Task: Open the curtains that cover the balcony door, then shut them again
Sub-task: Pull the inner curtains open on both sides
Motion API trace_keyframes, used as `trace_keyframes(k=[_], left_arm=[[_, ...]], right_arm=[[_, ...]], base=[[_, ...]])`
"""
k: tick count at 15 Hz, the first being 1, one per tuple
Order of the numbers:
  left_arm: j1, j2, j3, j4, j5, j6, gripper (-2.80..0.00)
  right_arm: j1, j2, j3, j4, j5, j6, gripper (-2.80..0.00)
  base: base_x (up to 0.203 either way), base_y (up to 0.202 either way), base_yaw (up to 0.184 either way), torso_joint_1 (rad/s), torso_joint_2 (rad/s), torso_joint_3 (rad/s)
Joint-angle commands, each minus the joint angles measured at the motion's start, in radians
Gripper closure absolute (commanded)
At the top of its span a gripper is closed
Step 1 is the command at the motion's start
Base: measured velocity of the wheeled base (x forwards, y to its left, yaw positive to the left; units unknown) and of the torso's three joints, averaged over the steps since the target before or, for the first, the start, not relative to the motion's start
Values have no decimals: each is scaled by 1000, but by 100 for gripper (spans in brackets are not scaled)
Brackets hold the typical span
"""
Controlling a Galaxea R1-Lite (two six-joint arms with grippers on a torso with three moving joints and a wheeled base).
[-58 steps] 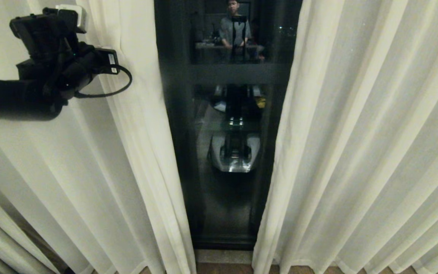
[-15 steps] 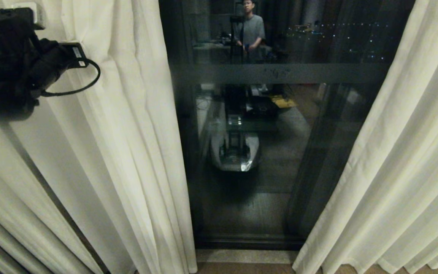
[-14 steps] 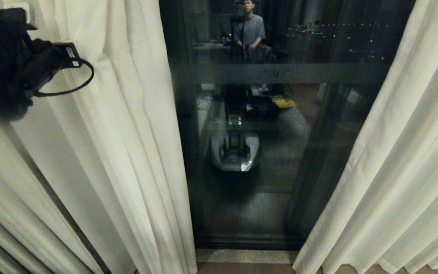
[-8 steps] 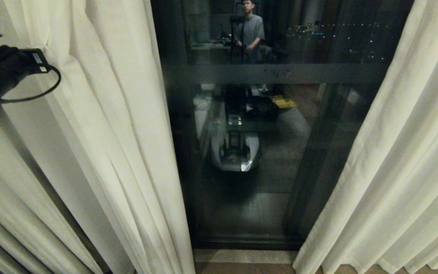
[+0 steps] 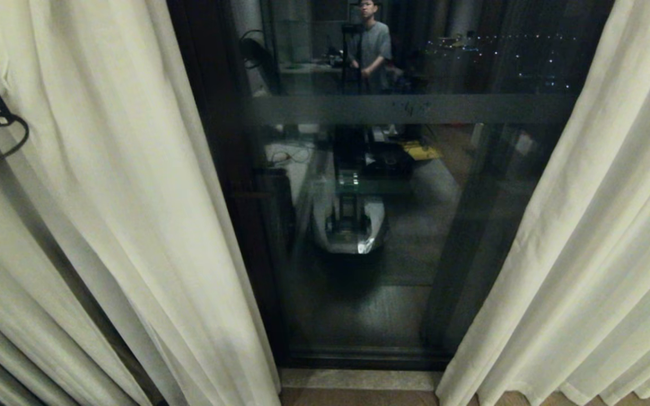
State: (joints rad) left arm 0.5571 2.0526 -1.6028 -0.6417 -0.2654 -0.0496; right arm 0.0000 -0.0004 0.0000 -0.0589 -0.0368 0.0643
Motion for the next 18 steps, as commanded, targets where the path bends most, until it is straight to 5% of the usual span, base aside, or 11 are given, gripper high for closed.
trace_keyframes(k=[1, 11, 18], left_arm=[[49, 47, -30, -4, -15, -1, 0], [280, 219, -257, 39, -84, -1, 0], [299, 192, -256, 34, -123, -3, 0]], right_arm=[[0, 0, 0, -1, 0, 0, 0], [0, 0, 0, -1, 0, 0, 0], [2, 0, 0, -1, 0, 0, 0]], base=[[0, 0, 0, 0, 0, 0], [0, 0, 0, 0, 0, 0], [0, 0, 0, 0, 0, 0]])
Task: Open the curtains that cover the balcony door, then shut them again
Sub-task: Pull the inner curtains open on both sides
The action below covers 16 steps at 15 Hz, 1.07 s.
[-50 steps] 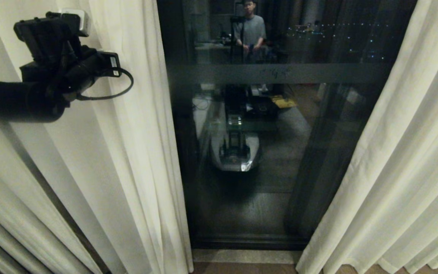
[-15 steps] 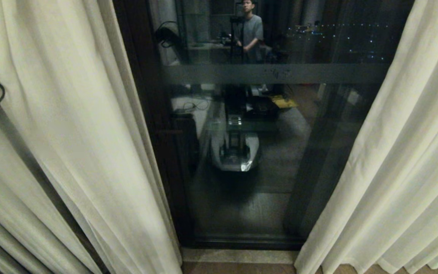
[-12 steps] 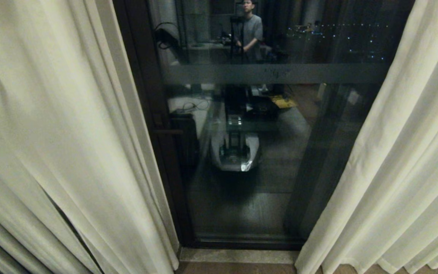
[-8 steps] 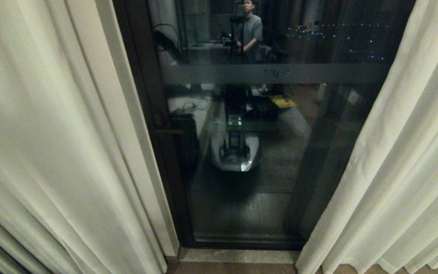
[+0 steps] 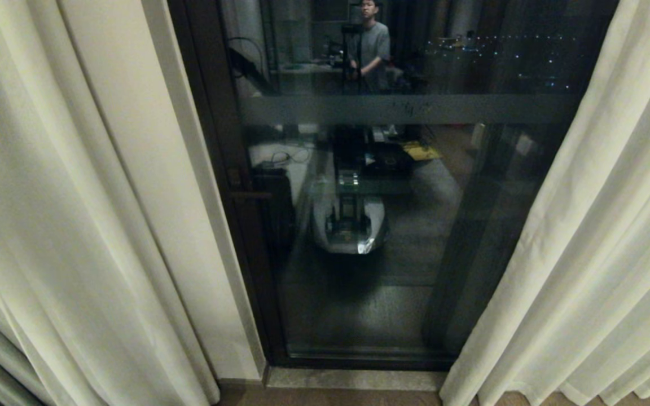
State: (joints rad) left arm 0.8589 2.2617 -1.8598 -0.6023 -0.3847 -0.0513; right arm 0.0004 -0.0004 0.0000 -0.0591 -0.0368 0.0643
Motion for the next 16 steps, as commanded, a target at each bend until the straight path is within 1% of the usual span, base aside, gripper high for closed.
trace_keyframes(k=[1, 4, 9, 11, 14, 15, 16], left_arm=[[-7, -29, -1, -4, -5, -1, 0], [-38, -61, -9, -1, -6, -11, 0], [-115, -116, -12, 0, -8, -29, 0], [-157, -129, -4, -5, -7, -49, 0], [-196, -134, -10, -7, -8, -52, 0], [-212, -137, -9, -10, -13, -58, 0], [-229, -143, -6, -12, -23, -77, 0]], right_arm=[[0, 0, 0, -1, 0, 2, 0], [0, 0, 0, -1, 0, 0, 0], [0, 0, 0, -1, 0, 0, 0], [0, 0, 0, -1, 0, 0, 0], [1, 0, 0, -1, 0, 0, 0], [0, 0, 0, -1, 0, 2, 0], [0, 0, 0, -1, 0, 0, 0]], base=[[0, 0, 0, 0, 0, 0], [0, 0, 0, 0, 0, 0], [0, 0, 0, 0, 0, 0], [0, 0, 0, 0, 0, 0], [0, 0, 0, 0, 0, 0], [0, 0, 0, 0, 0, 0], [0, 0, 0, 0, 0, 0]])
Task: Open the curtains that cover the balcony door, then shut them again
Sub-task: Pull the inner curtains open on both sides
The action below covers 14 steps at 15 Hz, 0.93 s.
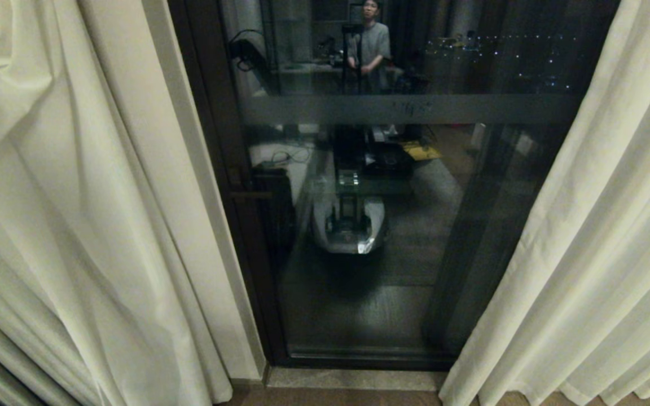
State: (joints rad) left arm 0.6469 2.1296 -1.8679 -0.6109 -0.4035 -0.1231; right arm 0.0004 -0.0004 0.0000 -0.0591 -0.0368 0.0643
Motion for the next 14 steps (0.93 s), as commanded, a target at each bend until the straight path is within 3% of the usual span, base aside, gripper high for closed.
trace_keyframes(k=[1, 12, 13, 14], left_arm=[[-27, -12, 2, -4, -9, -7, 0], [-62, -43, 32, -22, -3, -9, 0], [-62, -55, 52, -25, -4, -9, -280], [-68, -70, 78, -27, -4, -9, -280]], right_arm=[[0, 0, 0, -1, 0, 0, 0], [0, 0, 0, -1, 0, 0, 0], [1, 0, 0, -1, 0, 0, 0], [0, 0, 0, -1, 0, 0, 0]], base=[[0, 0, 0, 0, 0, 0], [0, 0, 0, 0, 0, 0], [0, 0, 0, 0, 0, 0], [0, 0, 0, 0, 0, 0]])
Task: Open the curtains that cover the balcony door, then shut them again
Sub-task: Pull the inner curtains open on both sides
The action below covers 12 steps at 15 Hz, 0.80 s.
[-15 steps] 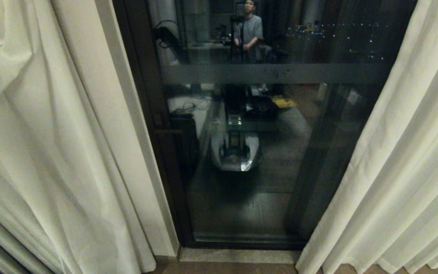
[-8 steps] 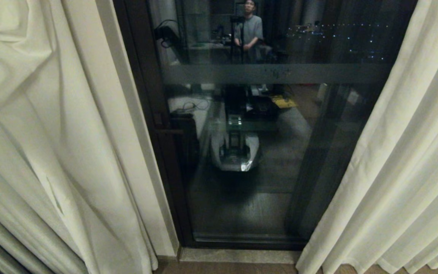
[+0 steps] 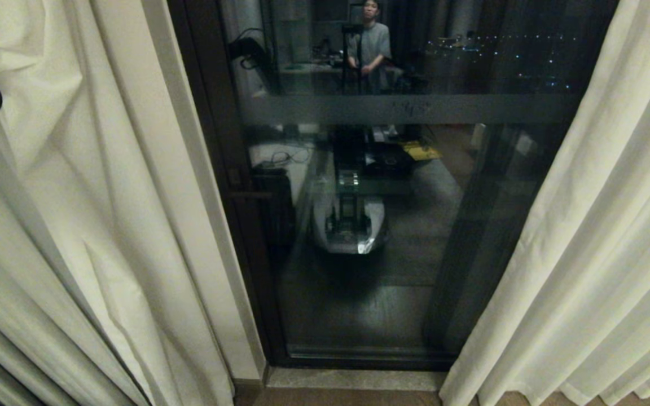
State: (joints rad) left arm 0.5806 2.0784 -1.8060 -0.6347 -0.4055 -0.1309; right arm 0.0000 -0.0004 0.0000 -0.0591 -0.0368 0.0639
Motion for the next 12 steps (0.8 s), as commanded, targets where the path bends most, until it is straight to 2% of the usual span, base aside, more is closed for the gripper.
trace_keyframes(k=[1, 7, 12], left_arm=[[-5, -32, 38, -9, -3, -1, -280], [-3, -105, 71, -19, 1, -10, -280], [6, -282, 334, -44, 4, -22, -280]], right_arm=[[0, 0, 0, -1, 0, 0, 0], [0, 0, 0, -1, 0, 0, 0], [0, 0, 0, -1, 0, 0, 0]], base=[[0, 0, 0, 0, 0, 0], [0, 0, 0, 0, 0, 0], [0, 0, 0, 0, 0, 0]])
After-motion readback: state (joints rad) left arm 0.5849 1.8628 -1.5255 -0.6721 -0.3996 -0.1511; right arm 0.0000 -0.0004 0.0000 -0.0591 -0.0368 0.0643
